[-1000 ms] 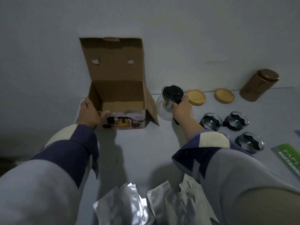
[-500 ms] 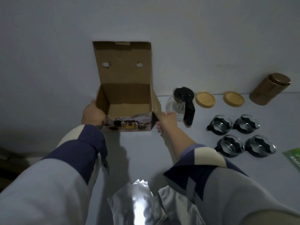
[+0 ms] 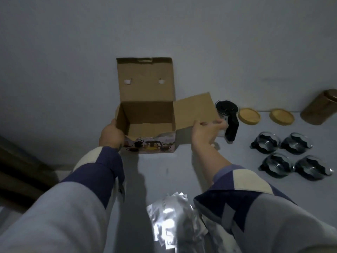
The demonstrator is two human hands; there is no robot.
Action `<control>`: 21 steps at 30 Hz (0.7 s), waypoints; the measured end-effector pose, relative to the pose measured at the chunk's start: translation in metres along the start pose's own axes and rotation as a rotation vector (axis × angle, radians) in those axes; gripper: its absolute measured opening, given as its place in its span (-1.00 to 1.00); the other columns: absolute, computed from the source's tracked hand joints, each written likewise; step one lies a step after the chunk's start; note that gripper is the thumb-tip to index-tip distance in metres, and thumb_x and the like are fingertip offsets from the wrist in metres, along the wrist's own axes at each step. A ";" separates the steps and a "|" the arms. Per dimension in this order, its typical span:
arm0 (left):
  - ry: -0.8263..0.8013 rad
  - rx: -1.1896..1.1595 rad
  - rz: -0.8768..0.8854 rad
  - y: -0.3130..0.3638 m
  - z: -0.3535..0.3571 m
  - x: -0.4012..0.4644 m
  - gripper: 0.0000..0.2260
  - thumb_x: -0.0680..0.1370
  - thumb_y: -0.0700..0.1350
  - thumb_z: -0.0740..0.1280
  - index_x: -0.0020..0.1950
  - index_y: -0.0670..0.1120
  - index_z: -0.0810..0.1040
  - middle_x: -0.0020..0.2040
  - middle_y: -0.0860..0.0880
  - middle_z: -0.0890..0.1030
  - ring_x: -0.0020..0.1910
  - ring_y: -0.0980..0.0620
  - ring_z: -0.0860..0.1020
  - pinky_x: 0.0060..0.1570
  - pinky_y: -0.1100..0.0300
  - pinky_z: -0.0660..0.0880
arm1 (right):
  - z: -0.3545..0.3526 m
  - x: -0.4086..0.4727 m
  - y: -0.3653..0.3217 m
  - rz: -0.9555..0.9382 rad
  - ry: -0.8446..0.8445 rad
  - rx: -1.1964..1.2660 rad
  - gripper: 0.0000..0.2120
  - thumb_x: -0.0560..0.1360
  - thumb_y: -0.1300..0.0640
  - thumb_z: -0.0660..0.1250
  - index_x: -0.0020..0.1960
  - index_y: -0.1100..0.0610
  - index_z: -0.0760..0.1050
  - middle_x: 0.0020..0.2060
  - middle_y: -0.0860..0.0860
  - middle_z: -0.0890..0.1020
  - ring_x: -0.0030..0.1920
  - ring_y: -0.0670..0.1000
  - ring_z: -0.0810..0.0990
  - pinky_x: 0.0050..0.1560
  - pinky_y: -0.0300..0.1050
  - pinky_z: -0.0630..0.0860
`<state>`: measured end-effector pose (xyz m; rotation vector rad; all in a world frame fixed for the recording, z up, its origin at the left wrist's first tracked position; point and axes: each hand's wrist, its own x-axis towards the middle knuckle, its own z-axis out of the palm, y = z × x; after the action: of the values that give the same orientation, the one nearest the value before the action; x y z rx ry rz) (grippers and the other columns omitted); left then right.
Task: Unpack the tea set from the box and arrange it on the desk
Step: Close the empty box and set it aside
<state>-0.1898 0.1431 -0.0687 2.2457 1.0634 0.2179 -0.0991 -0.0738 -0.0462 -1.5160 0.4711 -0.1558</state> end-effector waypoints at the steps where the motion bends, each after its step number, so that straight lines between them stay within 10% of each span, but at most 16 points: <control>1: -0.010 0.006 0.004 0.002 0.003 -0.001 -0.58 0.57 -0.31 0.09 0.42 -0.13 0.32 0.25 -0.25 0.51 0.15 -0.25 0.50 0.11 0.00 0.43 | -0.002 -0.002 -0.003 -0.172 -0.021 -0.118 -0.60 0.50 0.25 0.35 0.21 0.16 0.19 -0.20 -0.03 0.51 -0.17 0.08 0.54 -0.20 -0.21 0.41; 7: -0.020 -0.089 0.074 0.003 0.012 -0.009 -0.56 0.63 -0.10 0.09 0.53 -0.08 0.23 0.36 -0.22 0.46 0.24 -0.25 0.48 0.22 -0.03 0.43 | 0.000 -0.008 0.004 -0.764 -0.500 -0.638 -0.63 0.57 0.11 0.25 0.37 0.02 0.35 0.12 0.09 0.64 0.05 0.14 0.62 -0.02 -0.03 0.51; 12: 0.117 -0.437 -0.383 0.009 0.011 -0.011 -0.40 0.62 0.11 0.15 0.54 -0.19 0.07 0.42 -0.29 0.36 0.34 -0.29 0.40 0.27 -0.11 0.36 | 0.003 -0.001 0.015 -0.993 -0.659 -1.119 -0.56 0.63 0.06 0.16 0.49 0.08 0.28 0.31 0.17 0.50 0.23 0.19 0.48 0.17 0.02 0.44; 16: 0.279 -0.330 -0.066 0.017 0.007 -0.018 -0.52 0.65 -0.02 0.11 0.54 -0.08 0.08 0.34 -0.23 0.47 0.26 -0.24 0.49 0.23 -0.10 0.46 | 0.005 0.005 0.020 -1.037 -0.694 -1.265 -0.56 0.64 0.01 0.11 0.50 0.05 0.26 0.41 0.12 0.40 0.34 0.18 0.35 0.27 -0.03 0.39; 21: 0.054 -0.154 0.435 0.013 0.022 -0.011 -0.61 0.67 0.04 -0.03 0.50 0.07 0.20 0.38 -0.06 0.44 0.33 -0.05 0.44 0.28 -0.08 0.44 | 0.004 0.011 0.024 -0.999 -0.711 -1.133 -0.55 0.59 -0.03 0.20 0.45 0.08 0.36 0.43 0.12 0.40 0.35 0.18 0.31 0.30 -0.09 0.31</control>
<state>-0.1806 0.1182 -0.0768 2.3136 0.5493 0.5258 -0.0927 -0.0731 -0.0718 -2.6356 -0.9852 -0.1016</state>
